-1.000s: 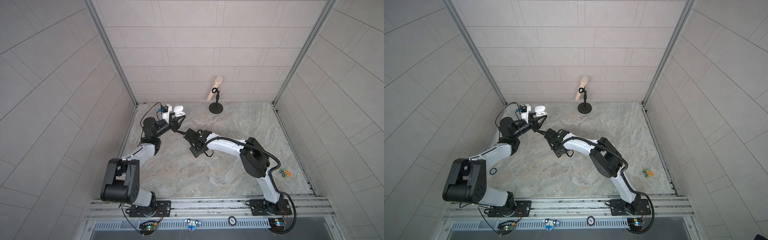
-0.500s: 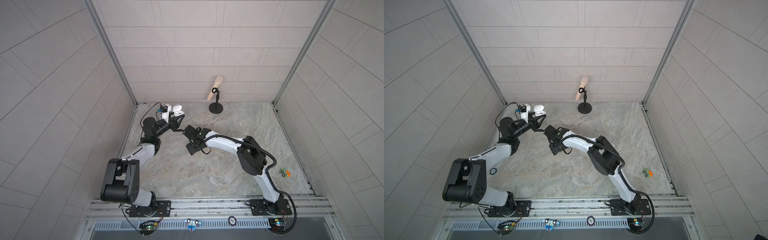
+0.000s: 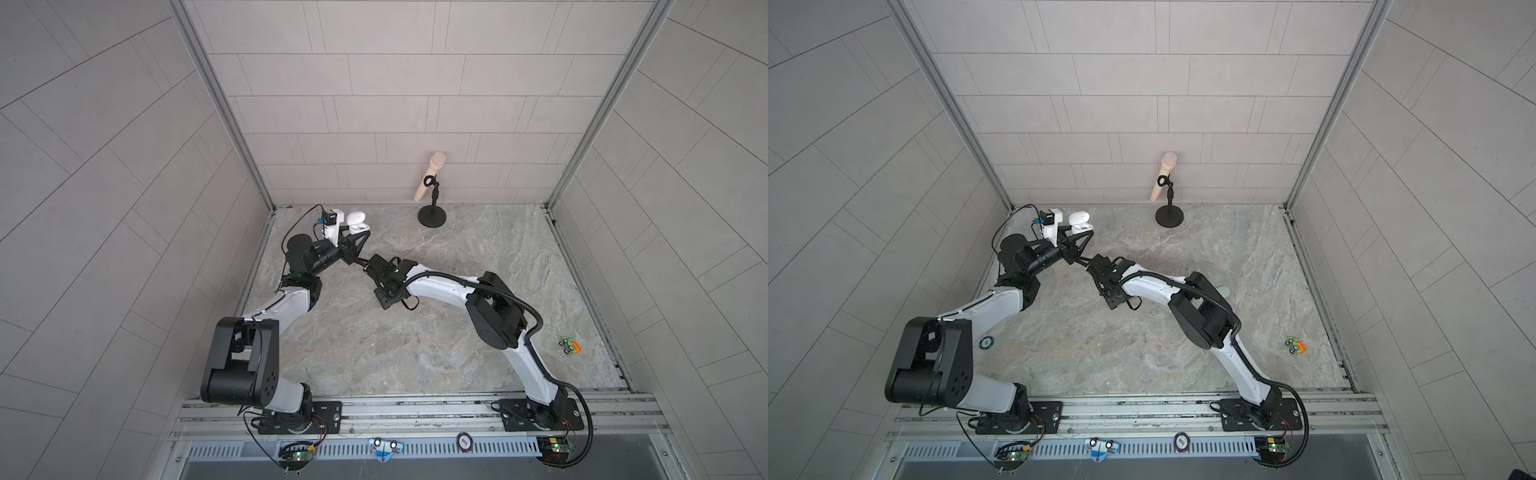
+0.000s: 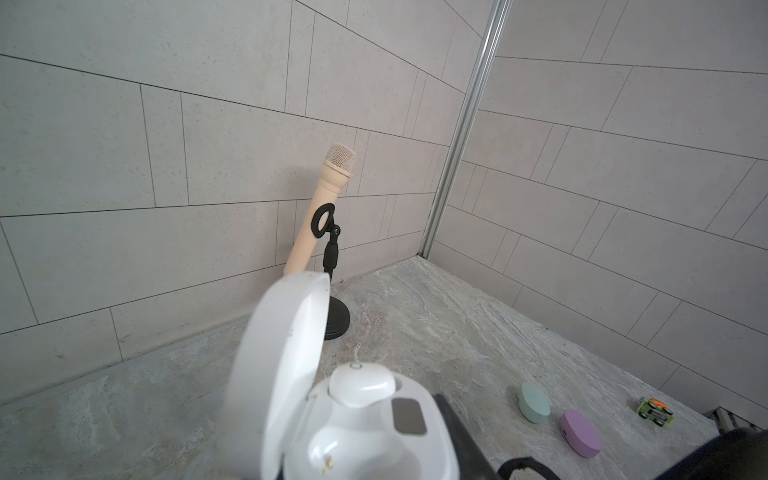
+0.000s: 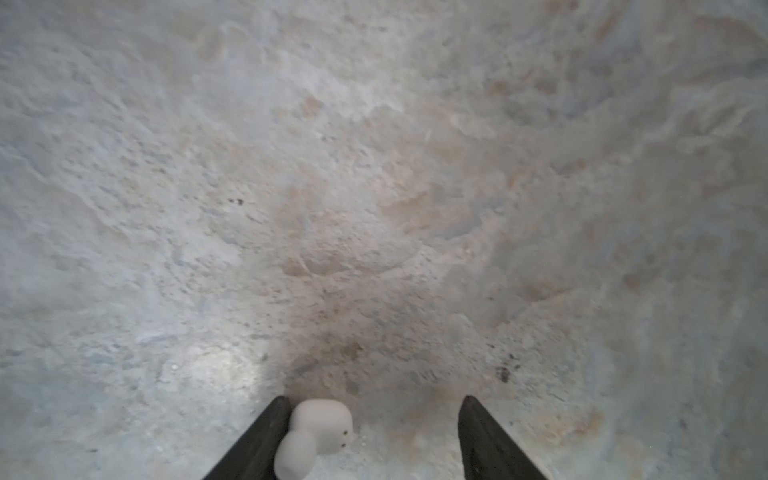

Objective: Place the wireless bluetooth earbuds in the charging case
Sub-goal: 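Lower the open right gripper over the second white earbud, then close the right gripper on the white earbud while the left gripper holds the case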

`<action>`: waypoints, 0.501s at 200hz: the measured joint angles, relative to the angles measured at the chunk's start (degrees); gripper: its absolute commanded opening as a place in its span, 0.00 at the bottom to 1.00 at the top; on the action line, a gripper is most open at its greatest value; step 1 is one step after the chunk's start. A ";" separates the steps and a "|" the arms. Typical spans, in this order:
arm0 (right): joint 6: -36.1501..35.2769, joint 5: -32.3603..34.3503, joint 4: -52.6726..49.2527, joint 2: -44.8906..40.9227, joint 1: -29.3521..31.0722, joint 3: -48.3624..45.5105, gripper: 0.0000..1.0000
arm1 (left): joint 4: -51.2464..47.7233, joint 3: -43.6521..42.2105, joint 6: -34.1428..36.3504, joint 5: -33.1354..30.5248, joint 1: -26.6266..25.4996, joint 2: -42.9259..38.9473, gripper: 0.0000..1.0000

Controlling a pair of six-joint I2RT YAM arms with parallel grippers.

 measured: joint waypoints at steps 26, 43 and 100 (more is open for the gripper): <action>0.57 1.29 1.55 -2.45 -1.66 -4.13 0.65 | -0.52 0.00 0.00 0.35 0.00 0.00 0.14; 0.72 1.95 1.95 -4.20 -2.62 -6.99 0.65 | -0.57 0.00 -0.02 0.44 -0.11 0.02 0.14; 0.15 0.37 3.96 -8.37 -4.83 -13.46 0.67 | -0.57 -0.46 -0.02 0.15 -2.32 -0.02 0.15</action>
